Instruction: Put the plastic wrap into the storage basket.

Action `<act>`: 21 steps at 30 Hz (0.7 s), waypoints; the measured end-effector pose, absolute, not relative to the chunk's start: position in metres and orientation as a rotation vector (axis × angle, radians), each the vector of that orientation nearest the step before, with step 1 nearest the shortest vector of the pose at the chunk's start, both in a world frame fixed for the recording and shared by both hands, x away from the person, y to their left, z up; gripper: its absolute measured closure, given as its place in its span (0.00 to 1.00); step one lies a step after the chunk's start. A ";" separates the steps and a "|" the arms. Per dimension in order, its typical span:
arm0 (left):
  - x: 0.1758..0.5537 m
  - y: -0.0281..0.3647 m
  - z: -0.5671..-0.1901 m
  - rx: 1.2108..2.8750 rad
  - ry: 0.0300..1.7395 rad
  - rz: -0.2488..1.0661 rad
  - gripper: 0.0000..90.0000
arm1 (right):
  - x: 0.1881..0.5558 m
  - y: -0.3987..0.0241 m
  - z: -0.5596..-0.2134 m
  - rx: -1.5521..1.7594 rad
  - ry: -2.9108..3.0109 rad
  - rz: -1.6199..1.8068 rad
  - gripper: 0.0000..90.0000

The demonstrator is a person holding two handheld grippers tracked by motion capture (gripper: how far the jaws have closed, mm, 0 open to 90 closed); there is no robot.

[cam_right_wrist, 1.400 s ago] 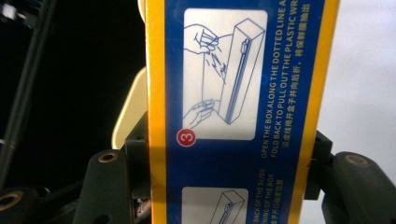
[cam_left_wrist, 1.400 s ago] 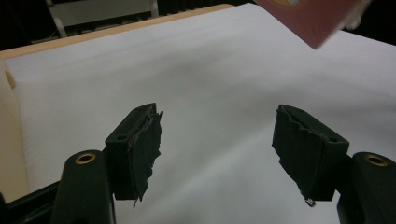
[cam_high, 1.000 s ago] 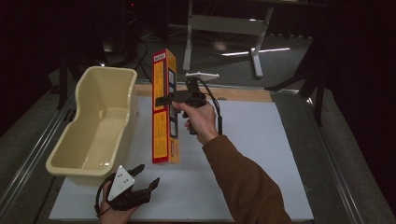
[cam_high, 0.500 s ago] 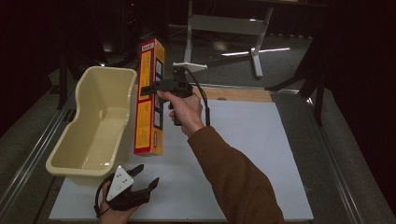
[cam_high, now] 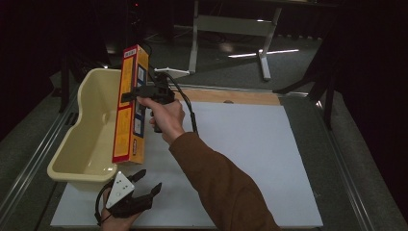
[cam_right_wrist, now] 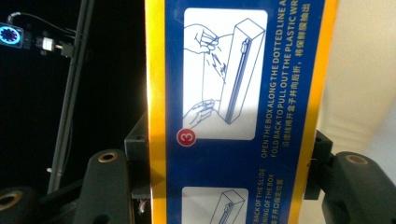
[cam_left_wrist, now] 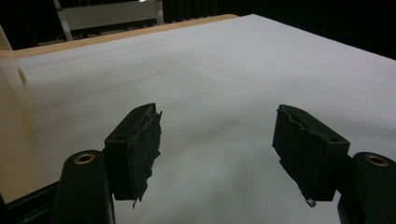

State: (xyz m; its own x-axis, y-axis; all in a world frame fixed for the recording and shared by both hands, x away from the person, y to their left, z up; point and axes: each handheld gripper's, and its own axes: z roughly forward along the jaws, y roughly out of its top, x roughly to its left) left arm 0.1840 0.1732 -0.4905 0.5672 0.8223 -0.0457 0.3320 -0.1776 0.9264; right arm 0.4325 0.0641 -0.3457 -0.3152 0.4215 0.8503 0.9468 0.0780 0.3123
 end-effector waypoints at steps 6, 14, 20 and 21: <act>0.185 0.171 -0.492 1.763 0.958 0.582 0.35 | 0.429 0.083 -0.353 -1.366 -1.767 -1.218 0.44; 0.184 0.173 -0.491 1.755 0.955 0.579 0.35 | 0.429 0.109 -0.371 -1.402 -1.714 -1.201 0.44; 0.183 0.175 -0.490 1.745 0.953 0.577 0.35 | 0.433 0.119 -0.382 -1.430 -1.708 -1.175 0.44; 0.183 0.175 -0.490 1.746 0.955 0.576 0.35 | 0.433 0.120 -0.384 -1.431 -1.702 -1.171 0.44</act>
